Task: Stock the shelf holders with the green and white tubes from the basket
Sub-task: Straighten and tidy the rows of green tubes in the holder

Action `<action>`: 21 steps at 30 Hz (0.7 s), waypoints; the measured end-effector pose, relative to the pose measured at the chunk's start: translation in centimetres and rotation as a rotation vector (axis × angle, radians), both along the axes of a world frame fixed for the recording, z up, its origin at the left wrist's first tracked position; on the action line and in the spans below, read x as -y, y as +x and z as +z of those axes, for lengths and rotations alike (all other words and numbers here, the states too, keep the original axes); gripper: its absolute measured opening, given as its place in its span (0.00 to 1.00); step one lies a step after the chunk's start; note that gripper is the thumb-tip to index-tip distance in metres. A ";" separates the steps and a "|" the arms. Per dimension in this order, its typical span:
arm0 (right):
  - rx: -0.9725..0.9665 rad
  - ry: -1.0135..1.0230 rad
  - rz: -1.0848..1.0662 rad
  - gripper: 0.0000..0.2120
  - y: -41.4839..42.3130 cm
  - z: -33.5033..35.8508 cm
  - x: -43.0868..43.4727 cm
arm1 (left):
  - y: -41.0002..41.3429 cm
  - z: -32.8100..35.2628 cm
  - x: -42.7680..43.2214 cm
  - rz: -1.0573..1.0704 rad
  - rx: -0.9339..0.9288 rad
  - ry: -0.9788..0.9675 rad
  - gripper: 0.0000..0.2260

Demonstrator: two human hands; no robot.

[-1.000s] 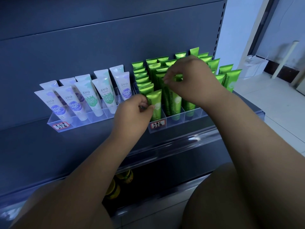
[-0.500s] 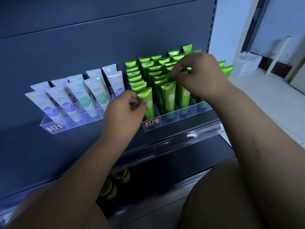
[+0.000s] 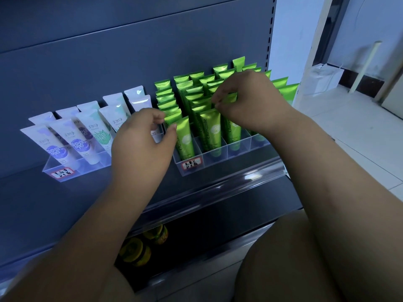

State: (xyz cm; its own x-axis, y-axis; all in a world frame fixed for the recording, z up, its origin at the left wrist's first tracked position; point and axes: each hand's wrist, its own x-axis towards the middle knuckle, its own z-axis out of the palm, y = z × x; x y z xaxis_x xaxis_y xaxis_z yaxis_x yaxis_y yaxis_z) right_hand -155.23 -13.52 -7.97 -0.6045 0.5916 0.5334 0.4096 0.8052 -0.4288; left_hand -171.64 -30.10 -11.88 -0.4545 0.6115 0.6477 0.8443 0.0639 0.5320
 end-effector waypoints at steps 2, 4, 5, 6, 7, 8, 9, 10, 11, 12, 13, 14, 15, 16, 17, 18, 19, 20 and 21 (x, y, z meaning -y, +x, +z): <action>0.043 0.041 0.007 0.10 -0.3 -0.2 -0.2 | 0.3 0.8 0.0 0.023 -0.234 0.025 0.10; 0.102 0.096 -0.007 0.12 -0.5 -0.4 -0.4 | 0.7 1.8 -0.5 -0.019 -0.436 0.037 0.09; 0.132 0.114 -0.017 0.12 -0.6 -0.5 -0.5 | 0.8 2.2 -1.1 -0.055 -0.486 0.026 0.08; 0.161 0.120 -0.027 0.13 -0.7 -0.5 -0.5 | 0.8 2.5 -1.7 -0.084 -0.507 0.001 0.08; 0.184 0.117 -0.032 0.13 -0.8 -0.5 -0.5 | 0.9 2.9 -2.4 -0.097 -0.510 -0.033 0.09; 0.194 0.111 -0.033 0.13 -1.0 -0.5 -0.4 | 1.0 3.1 -3.0 -0.094 -0.507 -0.067 0.09; 0.191 0.106 -0.028 0.13 -1.0 -0.4 -0.4 | 1.2 3.2 -3.5 -0.081 -0.505 -0.098 0.10; 0.184 0.103 -0.024 0.12 -1.1 -0.4 -0.4 | 1.3 3.4 -4.0 -0.063 -0.507 -0.131 0.10; 0.178 0.102 -0.025 0.13 -1.1 -0.3 -0.4 | 1.4 3.4 -4.5 -0.045 -0.513 -0.168 0.09; 0.178 0.098 -0.034 0.13 -1.1 -0.3 -0.4 | 1.5 3.4 -4.9 -0.032 -0.525 -0.206 0.09; 0.181 0.094 -0.042 0.12 -1.1 -0.2 -0.4 | 1.6 3.4 -5.3 -0.024 -0.537 -0.241 0.08; 0.183 0.094 -0.048 0.12 -1.1 -0.1 -0.4 | 1.6 3.3 -5.5 -0.020 -0.542 -0.269 0.08; 0.184 0.098 -0.051 0.12 -1.1 -0.2 -0.4 | 1.6 3.2 -5.7 -0.021 -0.538 -0.287 0.08; 0.183 0.104 -0.050 0.12 -1.1 -0.2 -0.5 | 1.6 3.1 -5.7 -0.023 -0.530 -0.293 0.07; 0.180 0.106 -0.046 0.12 -1.2 -0.3 -0.5 | 1.5 3.0 -5.8 -0.023 -0.528 -0.290 0.06; 0.176 0.104 -0.040 0.12 -1.2 -0.4 -0.5 | 1.4 2.9 -5.8 -0.018 -0.532 -0.281 0.05; 0.169 0.102 -0.032 0.12 -1.2 -0.4 -0.5 | 1.2 2.9 -5.8 -0.011 -0.542 -0.271 0.05; 0.158 0.100 -0.023 0.11 -1.2 -0.4 -0.5 | 1.1 2.9 -5.8 -0.003 -0.555 -0.260 0.06; 0.145 0.097 -0.016 0.11 -1.2 -0.5 -0.6 | 1.0 2.9 -5.9 0.002 -0.564 -0.248 0.06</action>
